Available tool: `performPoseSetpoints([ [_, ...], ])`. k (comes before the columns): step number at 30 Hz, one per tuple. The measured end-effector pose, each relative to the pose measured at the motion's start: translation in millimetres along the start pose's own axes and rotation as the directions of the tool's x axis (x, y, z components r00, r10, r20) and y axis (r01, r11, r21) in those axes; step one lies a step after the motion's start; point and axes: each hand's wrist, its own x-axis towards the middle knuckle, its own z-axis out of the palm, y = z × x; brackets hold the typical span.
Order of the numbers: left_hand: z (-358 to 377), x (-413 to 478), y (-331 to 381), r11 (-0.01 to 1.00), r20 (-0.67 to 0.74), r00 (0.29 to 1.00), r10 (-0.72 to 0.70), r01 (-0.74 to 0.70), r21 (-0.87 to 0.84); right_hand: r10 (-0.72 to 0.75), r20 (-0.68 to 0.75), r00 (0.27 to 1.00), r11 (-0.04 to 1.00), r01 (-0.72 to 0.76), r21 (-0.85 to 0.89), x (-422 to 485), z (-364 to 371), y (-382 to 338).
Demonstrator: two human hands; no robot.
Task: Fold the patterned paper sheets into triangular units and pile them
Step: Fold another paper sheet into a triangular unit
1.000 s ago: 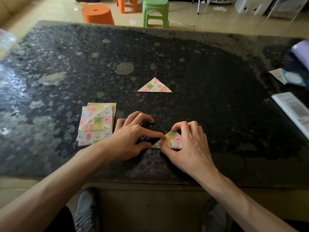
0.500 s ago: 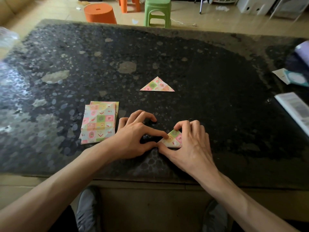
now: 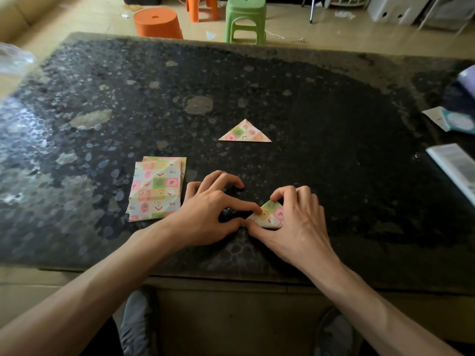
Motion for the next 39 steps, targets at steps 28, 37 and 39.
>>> performPoseSetpoints([
  [28,8.6,3.0,-6.6,0.998,-0.087,0.996,-0.018,0.013,-0.063,-0.018,0.070,0.997,0.998,0.014,0.064,2.7,-6.8,5.5],
  [37,18.3,2.5,-6.8,0.997,-0.177,0.984,-0.029,0.015,-0.082,-0.028,0.090,0.996,0.995,0.019,0.099,3.3,-9.8,7.5],
  [39,20.2,2.5,-7.1,0.996,-0.192,0.981,-0.027,0.010,-0.086,-0.019,0.121,0.992,0.993,0.005,0.114,4.4,-12.7,8.9],
])
